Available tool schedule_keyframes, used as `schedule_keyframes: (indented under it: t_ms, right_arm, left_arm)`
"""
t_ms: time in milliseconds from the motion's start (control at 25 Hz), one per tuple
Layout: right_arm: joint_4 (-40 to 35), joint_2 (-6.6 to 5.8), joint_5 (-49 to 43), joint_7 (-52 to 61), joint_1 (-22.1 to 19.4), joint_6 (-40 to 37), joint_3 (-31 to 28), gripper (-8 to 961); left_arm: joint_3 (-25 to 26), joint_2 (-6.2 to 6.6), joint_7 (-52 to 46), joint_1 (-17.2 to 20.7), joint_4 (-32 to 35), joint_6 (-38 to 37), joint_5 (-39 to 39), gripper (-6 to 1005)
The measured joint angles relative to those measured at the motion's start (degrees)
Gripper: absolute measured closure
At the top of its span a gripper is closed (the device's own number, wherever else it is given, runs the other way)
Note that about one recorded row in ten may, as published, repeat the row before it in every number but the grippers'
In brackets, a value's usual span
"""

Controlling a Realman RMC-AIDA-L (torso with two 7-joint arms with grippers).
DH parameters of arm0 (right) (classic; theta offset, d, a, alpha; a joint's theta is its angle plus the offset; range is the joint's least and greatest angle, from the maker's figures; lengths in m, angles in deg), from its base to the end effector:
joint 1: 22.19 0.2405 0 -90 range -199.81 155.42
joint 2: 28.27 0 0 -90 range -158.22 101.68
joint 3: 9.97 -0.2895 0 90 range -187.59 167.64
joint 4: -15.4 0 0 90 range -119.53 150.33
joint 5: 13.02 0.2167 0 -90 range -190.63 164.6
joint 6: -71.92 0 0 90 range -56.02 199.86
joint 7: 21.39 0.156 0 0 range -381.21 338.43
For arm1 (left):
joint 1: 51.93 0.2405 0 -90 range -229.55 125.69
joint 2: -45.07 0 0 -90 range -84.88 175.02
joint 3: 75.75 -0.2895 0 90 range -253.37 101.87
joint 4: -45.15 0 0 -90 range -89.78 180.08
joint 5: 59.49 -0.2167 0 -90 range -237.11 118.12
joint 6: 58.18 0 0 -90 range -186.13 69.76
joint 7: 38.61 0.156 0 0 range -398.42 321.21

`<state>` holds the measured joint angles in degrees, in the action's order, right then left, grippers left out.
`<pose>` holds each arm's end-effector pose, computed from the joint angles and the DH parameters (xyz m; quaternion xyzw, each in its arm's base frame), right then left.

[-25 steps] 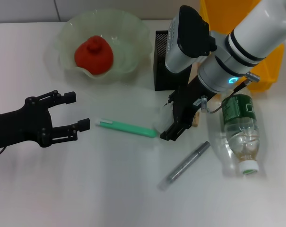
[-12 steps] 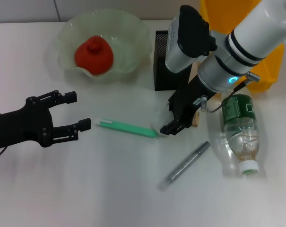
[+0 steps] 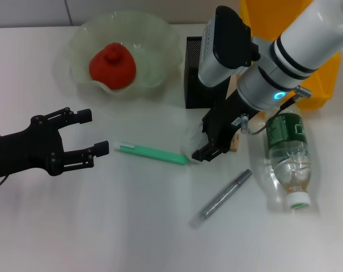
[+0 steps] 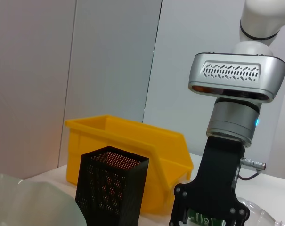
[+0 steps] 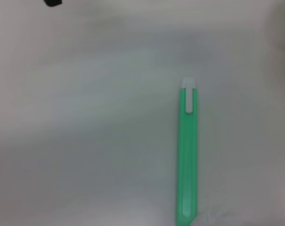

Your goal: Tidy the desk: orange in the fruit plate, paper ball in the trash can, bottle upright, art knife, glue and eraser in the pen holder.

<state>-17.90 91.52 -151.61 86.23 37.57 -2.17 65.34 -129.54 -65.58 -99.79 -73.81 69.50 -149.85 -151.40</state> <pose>0.1652 0.4263 -0.1144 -0.9833 0.0718 -0.1659 0.0204 -0.3367 0.3064 -0.0024 -0.9257 -0.1722 -0.2950 0.1624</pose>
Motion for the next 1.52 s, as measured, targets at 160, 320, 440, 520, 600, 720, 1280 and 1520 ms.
schedule_keyframes:
  t_ms: [160, 320, 440, 520, 600, 720, 1280, 1520]
  right_arm:
    - [-0.1, 0.0, 0.0, 0.0, 0.0, 0.0, 0.0, 451]
    - [-0.3, 0.0, 0.1, 0.0, -0.1, 0.0, 0.0, 451]
    - [-0.9, 0.0, 0.1, 0.0, -0.2, -0.1, -0.2, 451]
    - [-2.4, -0.01, 0.7, 0.2, -0.9, -0.3, -0.3, 451]
    - [-4.7, -0.12, 2.1, 0.3, -2.2, -0.6, -0.2, 451]
    - [-8.7, -0.34, 5.2, 0.2, -5.0, -1.4, -0.5, 451]
    - [-10.8, -0.54, 33.8, -20.7, -20.6, -1.8, -6.8, 451]
    - [-0.6, -0.57, 50.3, -37.2, -24.4, -2.8, -9.6, 452]
  left_arm:
    - [0.0, 0.0, 0.0, 0.0, 0.0, 0.0, 0.0, 140]
    - [0.0, 0.0, 0.1, 0.0, 0.0, 0.0, 0.0, 140]
    - [0.0, 0.0, 0.2, 0.0, 0.0, 0.0, 0.1, 140]
    - [0.0, 0.0, 0.2, 0.0, 0.0, 0.0, 0.1, 140]
    - [0.0, 0.01, 0.2, -0.1, 0.0, 0.0, 0.1, 140]
    - [0.0, 0.04, 0.2, -0.1, 0.0, 0.0, 0.1, 140]
    - [0.2, 0.06, 0.0, -0.5, 0.1, -0.1, 0.2, 140]
    - [0.6, -0.26, 0.3, -0.7, 0.0, -0.1, 0.1, 140]
